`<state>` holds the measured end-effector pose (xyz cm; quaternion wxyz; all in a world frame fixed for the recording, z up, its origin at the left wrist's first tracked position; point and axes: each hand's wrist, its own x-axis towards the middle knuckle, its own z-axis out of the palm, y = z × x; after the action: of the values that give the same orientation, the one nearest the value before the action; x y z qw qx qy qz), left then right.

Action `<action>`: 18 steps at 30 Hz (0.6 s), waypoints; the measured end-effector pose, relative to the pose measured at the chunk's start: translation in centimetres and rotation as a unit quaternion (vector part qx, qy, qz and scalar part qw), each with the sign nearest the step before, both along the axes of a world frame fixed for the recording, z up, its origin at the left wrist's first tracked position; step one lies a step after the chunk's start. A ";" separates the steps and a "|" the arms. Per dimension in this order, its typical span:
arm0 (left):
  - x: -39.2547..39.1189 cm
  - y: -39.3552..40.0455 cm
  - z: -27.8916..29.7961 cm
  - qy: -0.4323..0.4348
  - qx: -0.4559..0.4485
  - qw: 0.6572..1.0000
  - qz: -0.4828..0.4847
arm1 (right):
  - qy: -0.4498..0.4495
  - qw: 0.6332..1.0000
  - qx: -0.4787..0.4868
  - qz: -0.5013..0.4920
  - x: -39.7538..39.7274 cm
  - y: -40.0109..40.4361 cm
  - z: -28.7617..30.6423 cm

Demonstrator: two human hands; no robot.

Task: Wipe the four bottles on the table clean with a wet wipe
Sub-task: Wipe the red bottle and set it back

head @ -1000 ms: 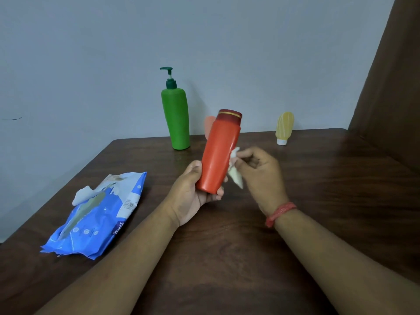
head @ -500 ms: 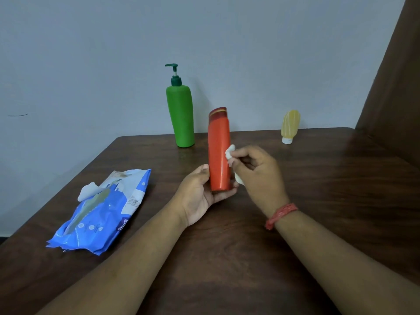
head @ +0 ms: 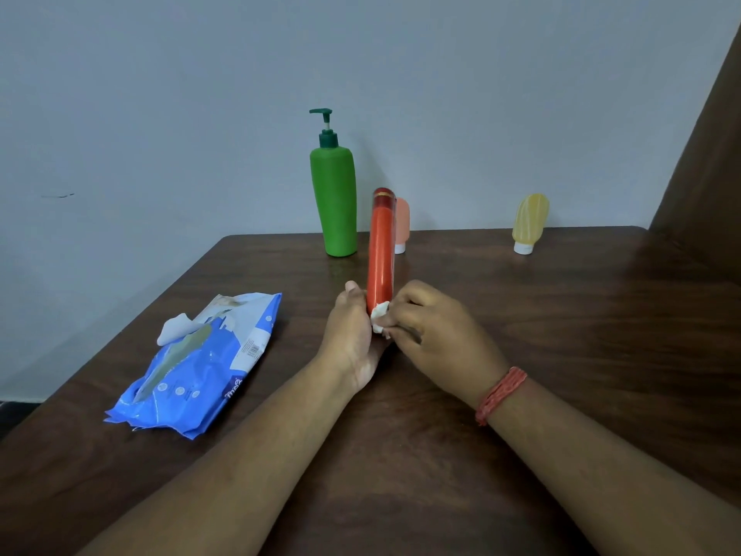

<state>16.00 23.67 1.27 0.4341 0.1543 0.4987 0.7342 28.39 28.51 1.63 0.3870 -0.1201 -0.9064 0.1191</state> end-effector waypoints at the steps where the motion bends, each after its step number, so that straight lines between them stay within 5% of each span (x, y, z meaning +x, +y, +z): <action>1: 0.1 0.0 0.1 -0.007 0.003 1.000 -0.009 | -0.001 1.000 0.006 -0.009 0.1 0.0 0.1; 9: 0.9 -0.3 0.5 -0.029 0.040 0.996 -0.069 | 0.070 0.992 -0.095 -0.053 0.0 0.8 0.3; 15: 0.5 -0.6 0.6 -0.072 0.039 0.995 -0.048 | -0.022 0.999 0.017 0.034 0.5 1.4 0.3; 18: 0.3 -0.5 0.5 -0.086 0.053 0.993 -0.056 | 0.003 0.999 0.023 0.028 0.8 1.4 0.4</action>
<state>16.28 23.12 1.76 0.5073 0.1410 0.4103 0.7446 29.15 29.89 2.00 0.3885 -0.0856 -0.9110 0.1092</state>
